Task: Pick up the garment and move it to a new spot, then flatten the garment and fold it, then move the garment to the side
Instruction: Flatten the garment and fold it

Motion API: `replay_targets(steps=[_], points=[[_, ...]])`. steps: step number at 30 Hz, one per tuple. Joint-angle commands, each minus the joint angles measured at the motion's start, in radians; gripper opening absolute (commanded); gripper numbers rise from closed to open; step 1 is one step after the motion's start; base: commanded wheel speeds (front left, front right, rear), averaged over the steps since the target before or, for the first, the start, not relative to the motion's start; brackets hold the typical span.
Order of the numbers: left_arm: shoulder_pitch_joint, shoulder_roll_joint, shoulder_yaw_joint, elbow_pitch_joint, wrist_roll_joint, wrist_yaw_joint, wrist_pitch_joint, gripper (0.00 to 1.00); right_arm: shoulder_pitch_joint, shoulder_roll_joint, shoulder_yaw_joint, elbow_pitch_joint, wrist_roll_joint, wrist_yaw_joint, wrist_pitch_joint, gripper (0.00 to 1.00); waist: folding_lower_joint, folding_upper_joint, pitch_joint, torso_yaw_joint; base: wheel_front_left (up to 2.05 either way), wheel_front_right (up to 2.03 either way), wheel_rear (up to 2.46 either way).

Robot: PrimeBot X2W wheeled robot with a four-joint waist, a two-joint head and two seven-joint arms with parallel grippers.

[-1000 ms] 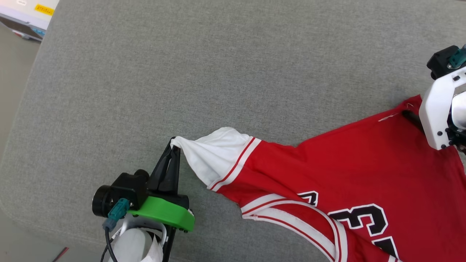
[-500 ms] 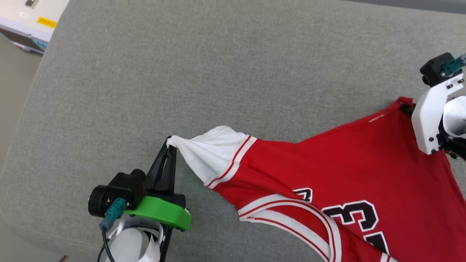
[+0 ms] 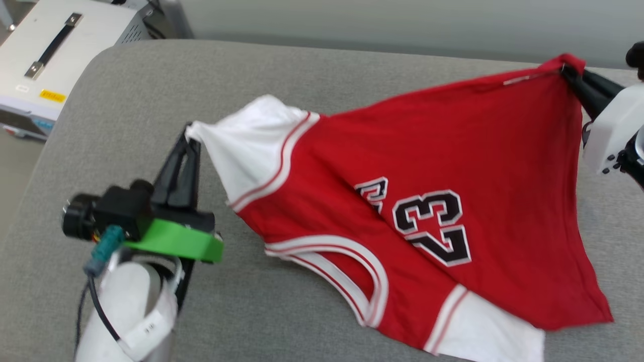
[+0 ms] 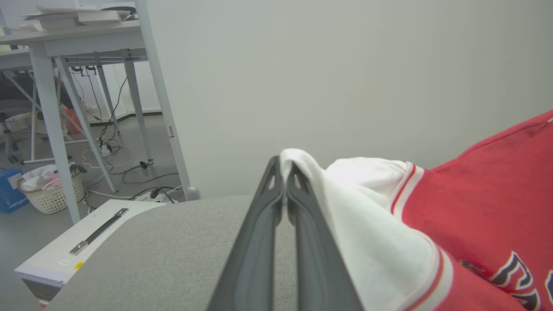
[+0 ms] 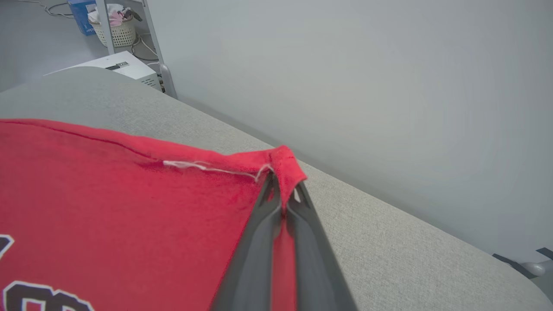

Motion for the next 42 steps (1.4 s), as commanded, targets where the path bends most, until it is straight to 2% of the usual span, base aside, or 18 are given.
replay_targets(steps=[1,6,15,27,33,42], points=[[-0.048,0.024,-0.003,-0.011,-0.012,-0.002,0.008,0.0,-0.004,0.004,-0.02,-0.017,-0.017,-0.001,-0.02,0.0,0.0,0.0,-0.038,-0.039,0.0,0.0,0.0],[-0.179,0.088,-0.033,-0.044,-0.037,-0.003,0.047,0.0,-0.006,0.017,-0.093,-0.082,-0.061,-0.001,-0.053,0.0,0.0,0.0,-0.055,-0.059,0.0,0.0,0.0],[-0.439,0.178,-0.135,-0.076,-0.057,-0.003,0.112,0.0,-0.032,0.05,-0.228,-0.218,-0.119,-0.001,-0.022,0.0,0.0,0.0,-0.06,-0.086,0.0,0.0,0.0],[-0.775,0.217,-0.233,0.013,-0.132,-0.003,0.132,0.0,-0.121,0.081,-0.341,-0.32,-0.165,-0.001,0.053,0.0,0.0,0.0,0.029,-0.112,0.0,0.0,0.0],[-0.959,0.243,-0.277,0.097,-0.144,-0.003,0.125,0.0,-0.26,0.099,-0.339,-0.288,-0.197,-0.001,0.071,0.0,0.0,0.0,0.141,-0.131,0.0,0.0,0.0],[-1.322,0.274,-0.359,0.292,-0.178,-0.003,0.086,0.0,-0.619,0.157,-0.303,-0.068,-0.27,-0.001,0.042,0.0,0.0,0.0,0.299,-0.157,0.0,0.0,0.0]])
